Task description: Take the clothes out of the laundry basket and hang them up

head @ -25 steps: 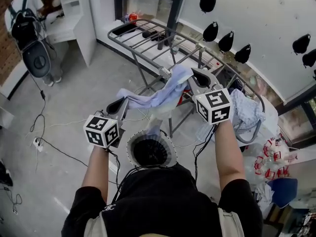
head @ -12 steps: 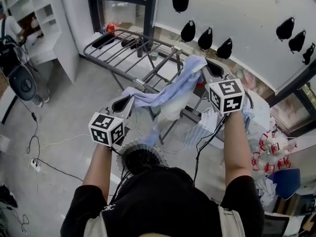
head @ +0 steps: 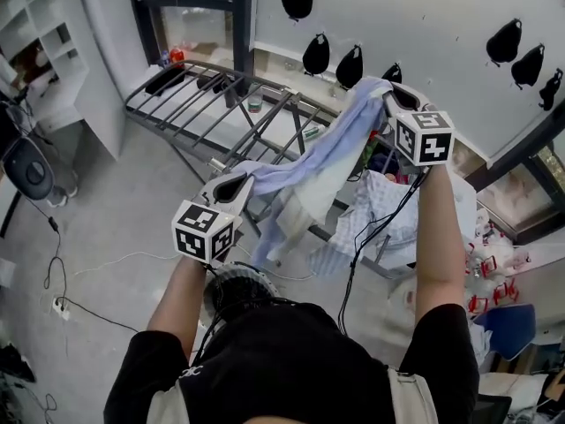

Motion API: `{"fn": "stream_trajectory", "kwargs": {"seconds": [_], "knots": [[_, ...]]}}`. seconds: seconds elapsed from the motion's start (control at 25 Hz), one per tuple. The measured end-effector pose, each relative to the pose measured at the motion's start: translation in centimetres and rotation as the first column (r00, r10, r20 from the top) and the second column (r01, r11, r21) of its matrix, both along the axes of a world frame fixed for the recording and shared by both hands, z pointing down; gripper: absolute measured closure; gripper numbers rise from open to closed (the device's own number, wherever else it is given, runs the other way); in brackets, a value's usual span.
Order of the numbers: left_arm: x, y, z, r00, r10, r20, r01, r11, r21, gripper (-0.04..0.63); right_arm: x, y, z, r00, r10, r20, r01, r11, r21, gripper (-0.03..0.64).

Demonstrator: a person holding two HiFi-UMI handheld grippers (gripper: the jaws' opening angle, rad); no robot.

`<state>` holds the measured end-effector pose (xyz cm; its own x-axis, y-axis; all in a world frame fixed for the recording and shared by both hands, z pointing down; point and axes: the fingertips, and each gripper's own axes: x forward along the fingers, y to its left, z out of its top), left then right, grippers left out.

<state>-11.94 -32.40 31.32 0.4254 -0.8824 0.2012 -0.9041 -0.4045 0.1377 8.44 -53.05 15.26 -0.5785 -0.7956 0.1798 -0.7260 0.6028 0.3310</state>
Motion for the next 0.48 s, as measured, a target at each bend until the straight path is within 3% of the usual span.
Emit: {"fn": "stream_trajectory", "kwargs": {"seconds": [0.24, 0.48], "knots": [[3.7, -3.9, 2.7, 1.0, 0.023, 0.013, -0.022, 0.998, -0.056, 0.581, 3.8, -7.7, 3.4, 0.997, 0.042, -0.071, -0.046, 0.998, -0.053, 0.574], [5.7, -7.4, 6.6, 1.0, 0.01, 0.015, -0.008, 0.987, -0.161, 0.58, 5.9, -13.5, 11.6, 0.99, 0.054, -0.134, -0.078, 0.981, -0.179, 0.572]]}}
